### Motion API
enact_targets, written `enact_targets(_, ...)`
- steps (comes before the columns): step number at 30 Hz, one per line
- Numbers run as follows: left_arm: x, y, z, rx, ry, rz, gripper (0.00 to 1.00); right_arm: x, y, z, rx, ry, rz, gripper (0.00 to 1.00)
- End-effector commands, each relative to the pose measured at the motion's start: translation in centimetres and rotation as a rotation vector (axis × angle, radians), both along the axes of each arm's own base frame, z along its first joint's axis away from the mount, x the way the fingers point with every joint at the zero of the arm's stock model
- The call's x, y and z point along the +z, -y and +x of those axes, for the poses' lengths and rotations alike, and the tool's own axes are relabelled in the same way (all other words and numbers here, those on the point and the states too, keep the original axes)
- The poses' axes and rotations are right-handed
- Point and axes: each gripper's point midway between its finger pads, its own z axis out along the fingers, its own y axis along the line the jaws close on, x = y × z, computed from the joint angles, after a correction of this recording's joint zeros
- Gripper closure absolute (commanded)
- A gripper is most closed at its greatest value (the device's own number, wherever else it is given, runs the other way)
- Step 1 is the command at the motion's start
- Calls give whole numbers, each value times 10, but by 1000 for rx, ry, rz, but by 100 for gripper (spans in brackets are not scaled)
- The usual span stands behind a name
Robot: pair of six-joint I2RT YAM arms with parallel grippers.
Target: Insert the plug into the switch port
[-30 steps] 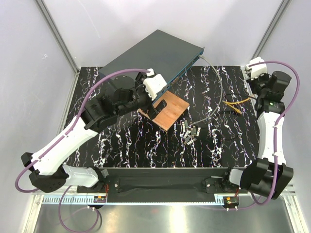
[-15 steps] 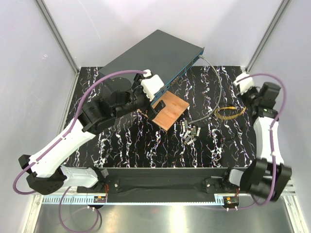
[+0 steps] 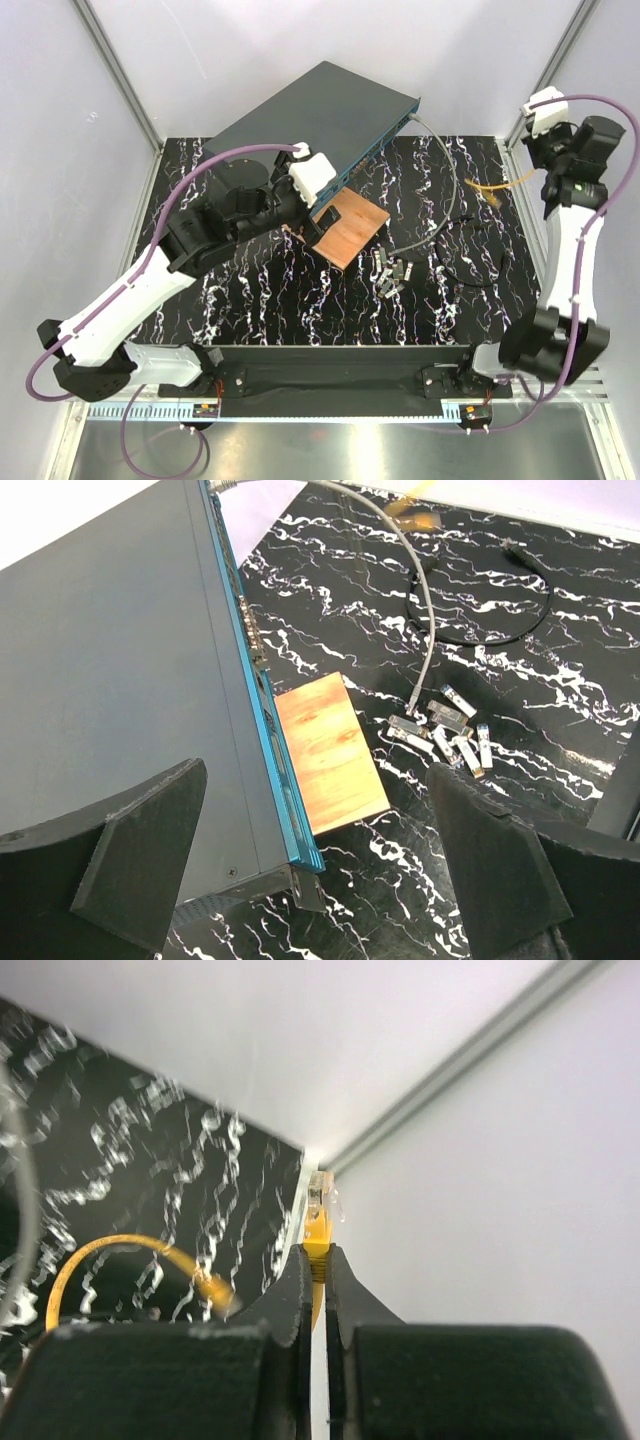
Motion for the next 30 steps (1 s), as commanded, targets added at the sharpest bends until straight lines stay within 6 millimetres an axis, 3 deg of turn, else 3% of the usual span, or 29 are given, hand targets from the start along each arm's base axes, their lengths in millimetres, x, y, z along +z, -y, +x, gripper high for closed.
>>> enact_targets(1, 42, -3, -6, -7, 75, -120, 1, 52, -31, -25, 101, 123, 33, 100)
enact_targets(4, 66, 1, -21, -81, 84, -187, 1, 79, -45, -42, 158, 175, 4, 100)
enact_targets(7, 89, 15, -47, -233, 69, -251, 1, 102, -77, -72, 309, 180, 7, 100)
enact_targets(9, 98, 25, -62, -330, 39, -289, 1, 99, -104, -94, 444, 139, 6, 100)
enact_targets(10, 114, 26, -68, -346, 20, -346, 1, 101, -113, -105, 480, 135, 9, 100)
enact_targets(12, 115, 38, -73, -392, -45, -374, 1, 98, -139, -130, 589, 92, 58, 100)
enact_targets(14, 130, 45, -80, -427, -104, -435, 3, 92, -160, -152, 687, 43, 126, 100)
enact_targets(18, 140, 72, -72, -438, -276, -513, 7, 90, -188, -185, 793, -5, 223, 100)
enact_targets(21, 133, 96, -69, -470, -435, -534, 11, 88, -202, -201, 836, -46, 293, 100)
enact_targets(25, 128, 120, -72, -562, -485, -555, 12, 84, -220, -218, 913, -102, 370, 100)
enact_targets(26, 124, 122, -70, -556, -483, -555, 11, 77, -213, -206, 849, -101, 343, 100)
enact_targets(28, 112, 129, -55, -455, -467, -551, 12, 78, -212, -203, 782, -34, 293, 100)
enact_targets(29, 104, 134, -51, -422, -466, -531, 13, 68, -203, -193, 737, -4, 226, 100)
enact_targets(30, 93, 135, -36, -341, -436, -494, 13, 63, -203, -196, 740, 16, 157, 100)
